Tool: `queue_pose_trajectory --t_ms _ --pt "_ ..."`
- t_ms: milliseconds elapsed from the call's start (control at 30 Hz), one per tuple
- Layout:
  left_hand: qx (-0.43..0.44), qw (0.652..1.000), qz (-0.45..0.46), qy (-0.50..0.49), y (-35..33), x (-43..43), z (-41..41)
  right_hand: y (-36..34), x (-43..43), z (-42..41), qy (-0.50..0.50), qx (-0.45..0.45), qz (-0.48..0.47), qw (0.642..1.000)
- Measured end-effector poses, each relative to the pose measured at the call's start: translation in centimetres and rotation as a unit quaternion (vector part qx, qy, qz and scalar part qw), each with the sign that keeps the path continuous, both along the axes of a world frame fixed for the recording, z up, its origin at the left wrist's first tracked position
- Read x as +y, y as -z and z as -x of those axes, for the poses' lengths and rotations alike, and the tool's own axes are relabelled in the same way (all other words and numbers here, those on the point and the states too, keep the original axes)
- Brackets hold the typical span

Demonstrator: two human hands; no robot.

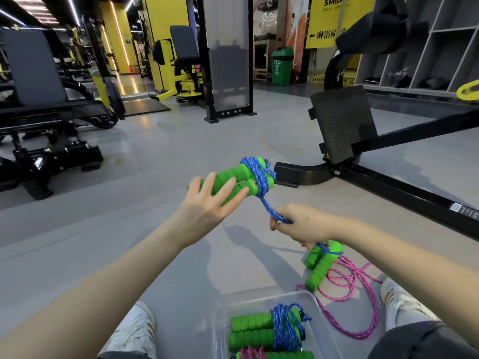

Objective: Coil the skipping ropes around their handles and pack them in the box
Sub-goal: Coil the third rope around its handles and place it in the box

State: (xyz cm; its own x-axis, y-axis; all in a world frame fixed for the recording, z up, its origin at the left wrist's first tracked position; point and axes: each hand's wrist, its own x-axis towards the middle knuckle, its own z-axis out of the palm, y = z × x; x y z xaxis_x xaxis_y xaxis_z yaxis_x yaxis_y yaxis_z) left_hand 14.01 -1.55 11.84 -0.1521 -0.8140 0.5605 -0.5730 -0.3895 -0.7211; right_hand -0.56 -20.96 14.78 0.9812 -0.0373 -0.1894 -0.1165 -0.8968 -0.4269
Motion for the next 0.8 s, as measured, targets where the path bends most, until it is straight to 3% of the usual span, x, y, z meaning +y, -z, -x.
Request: queue_pose_trajectory --t_ms 133,200,300,400,667,733,800 --pt "0.02 0.997 -0.07 -0.01 0.6 -0.2 1.1 -1.7 0.3 -0.1 -0.009 -0.107 0.204 0.973" --pt "0.012 0.994 -0.104 0.009 0.9 -0.2 1.2 -2.2 -0.3 -0.2 -0.003 -0.186 0.218 0.958" --pt "0.011 0.989 -0.129 0.072 0.9 0.1 1.0 -1.9 -1.6 -0.5 0.0 -0.261 0.181 0.948" --pt "0.029 0.981 -0.135 0.14 1.0 0.2 1.6 -1.4 -3.1 -0.5 -0.031 -0.279 0.117 0.953" --pt "0.043 0.961 -0.076 0.264 0.9 -1.4 6.3 -0.5 -3.6 -0.1 -0.011 -0.185 -0.115 0.976" --pt "0.045 0.961 -0.031 0.271 0.1 -2.1 7.1 -0.2 -3.8 0.8 -0.093 -0.171 -0.073 0.978" --pt "0.048 0.967 0.0 0.249 -0.7 -2.8 6.7 1.4 -4.3 0.6 -0.109 -0.185 -0.137 0.967"
